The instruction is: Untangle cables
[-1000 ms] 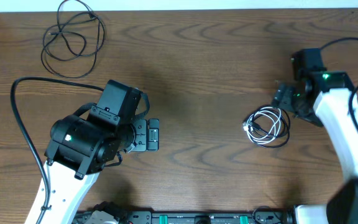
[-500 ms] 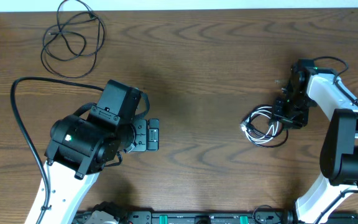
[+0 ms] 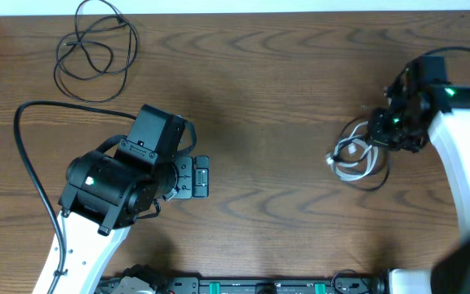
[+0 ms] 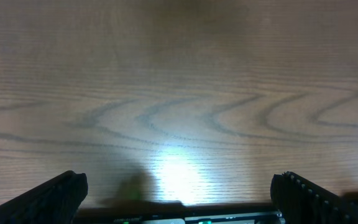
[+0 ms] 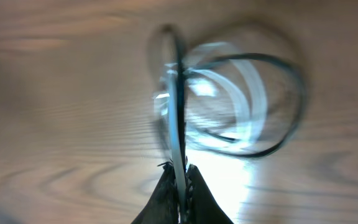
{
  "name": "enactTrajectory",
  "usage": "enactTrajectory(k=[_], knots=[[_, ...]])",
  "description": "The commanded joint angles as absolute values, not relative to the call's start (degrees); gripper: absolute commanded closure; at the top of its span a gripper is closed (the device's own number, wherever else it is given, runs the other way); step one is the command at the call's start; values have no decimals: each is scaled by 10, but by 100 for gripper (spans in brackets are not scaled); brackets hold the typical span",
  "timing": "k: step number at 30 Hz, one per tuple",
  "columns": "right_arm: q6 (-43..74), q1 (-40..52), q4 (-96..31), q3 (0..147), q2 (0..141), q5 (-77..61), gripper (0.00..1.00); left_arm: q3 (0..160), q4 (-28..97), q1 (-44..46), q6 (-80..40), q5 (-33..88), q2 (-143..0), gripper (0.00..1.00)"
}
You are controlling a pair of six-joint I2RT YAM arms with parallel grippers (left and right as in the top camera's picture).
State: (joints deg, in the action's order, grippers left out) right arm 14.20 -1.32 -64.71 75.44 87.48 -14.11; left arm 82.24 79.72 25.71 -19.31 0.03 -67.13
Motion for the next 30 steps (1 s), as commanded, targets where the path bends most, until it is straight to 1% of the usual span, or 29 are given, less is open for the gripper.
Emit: enactTrajectory(k=[1,5,8,10,13,16,18,19,21,24,26,28,29,30], knots=[[136,7,-630,765,793,-258,99,820,801,256,-194,-7,-674,0],[137,27,-580,765,729,-360,99,820,801,256,-194,-7,-674,0],[148,48,-548,764,700,-357,99,820,801,256,-194,-7,-674,0],[161,63,-538,764,694,-317,99,820,801,256,-194,-7,-674,0],[218,87,-545,762,698,-212,98,820,801,256,-194,-7,-674,0],[345,106,-586,761,712,-96,98,820,801,256,-194,-7,-674,0],[421,112,-608,761,719,-77,98,820,801,256,-194,-7,-674,0],[435,113,-610,761,720,-96,98,820,801,256,-194,-7,-674,0],[418,114,-599,761,720,-188,99,820,801,256,-194,-7,-674,0],[303,114,-544,761,720,-393,99,820,801,256,-194,-7,-674,0],[251,114,-526,761,720,-455,99,820,801,256,-194,-7,-674,0],[242,114,-537,761,720,-412,98,820,801,256,-194,-7,-674,1],[267,114,-559,761,720,-349,98,820,801,256,-194,-7,-674,0],[349,114,-604,761,721,-248,98,820,791,256,-194,-4,-674,0]])
